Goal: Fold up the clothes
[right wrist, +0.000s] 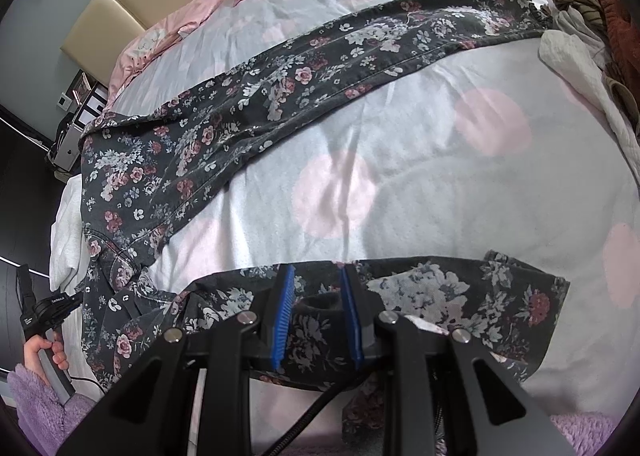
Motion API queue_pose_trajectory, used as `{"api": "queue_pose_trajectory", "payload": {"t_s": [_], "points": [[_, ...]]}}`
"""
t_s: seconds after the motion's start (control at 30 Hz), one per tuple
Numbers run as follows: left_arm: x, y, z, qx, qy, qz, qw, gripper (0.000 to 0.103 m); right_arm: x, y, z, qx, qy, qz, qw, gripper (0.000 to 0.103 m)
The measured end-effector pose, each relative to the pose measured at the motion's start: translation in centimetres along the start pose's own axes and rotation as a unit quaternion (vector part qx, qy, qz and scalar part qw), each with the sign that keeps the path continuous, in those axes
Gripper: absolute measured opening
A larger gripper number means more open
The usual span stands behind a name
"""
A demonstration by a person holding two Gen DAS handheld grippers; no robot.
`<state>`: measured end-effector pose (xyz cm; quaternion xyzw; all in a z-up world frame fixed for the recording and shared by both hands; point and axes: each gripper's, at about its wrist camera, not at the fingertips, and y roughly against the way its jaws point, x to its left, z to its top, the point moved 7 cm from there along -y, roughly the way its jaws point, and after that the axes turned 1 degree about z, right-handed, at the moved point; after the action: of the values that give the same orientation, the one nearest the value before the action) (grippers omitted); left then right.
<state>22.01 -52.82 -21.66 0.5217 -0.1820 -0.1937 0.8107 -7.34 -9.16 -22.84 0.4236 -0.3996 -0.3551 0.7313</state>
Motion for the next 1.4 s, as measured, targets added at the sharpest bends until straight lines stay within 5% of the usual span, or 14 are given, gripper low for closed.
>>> {"api": "queue_pose_trajectory", "payload": {"t_s": [0.33, 0.5, 0.77, 0.9, 1.07, 1.4], "points": [[3.4, 5.7, 1.9, -0.058, -0.017, 0.064, 0.9961, 0.011, -0.1, 0.5, -0.1, -0.005, -0.005, 0.018, 1.000, 0.024], [7.0, 4.3, 1.0, -0.008, 0.034, 0.063, 0.9974, 0.011, 0.0, 0.8, -0.1, -0.008, -0.006, 0.024, 1.000, 0.024], [6.6, 2.2, -0.5, 0.058, 0.050, 0.054, 0.9956, 0.019, -0.1, 1.0, -0.2, -0.008, -0.008, 0.026, 1.000, 0.024], [6.9, 3.1, 0.0, 0.033, 0.067, 0.034, 0.9966, 0.051, -0.3, 0.9, -0.1, -0.008, -0.012, 0.024, 1.000, 0.024], [5.9, 4.7, 1.2, -0.013, 0.073, 0.001, 0.9972, 0.052, -0.2, 0.4, 0.0, -0.003, -0.009, 0.016, 1.000, 0.024], [-4.7, 5.9, 2.3, -0.065, 0.019, -0.116, 0.9909, 0.053, -0.5, 0.8, 0.2, -0.010, -0.004, 0.012, 1.000, 0.024]]}}
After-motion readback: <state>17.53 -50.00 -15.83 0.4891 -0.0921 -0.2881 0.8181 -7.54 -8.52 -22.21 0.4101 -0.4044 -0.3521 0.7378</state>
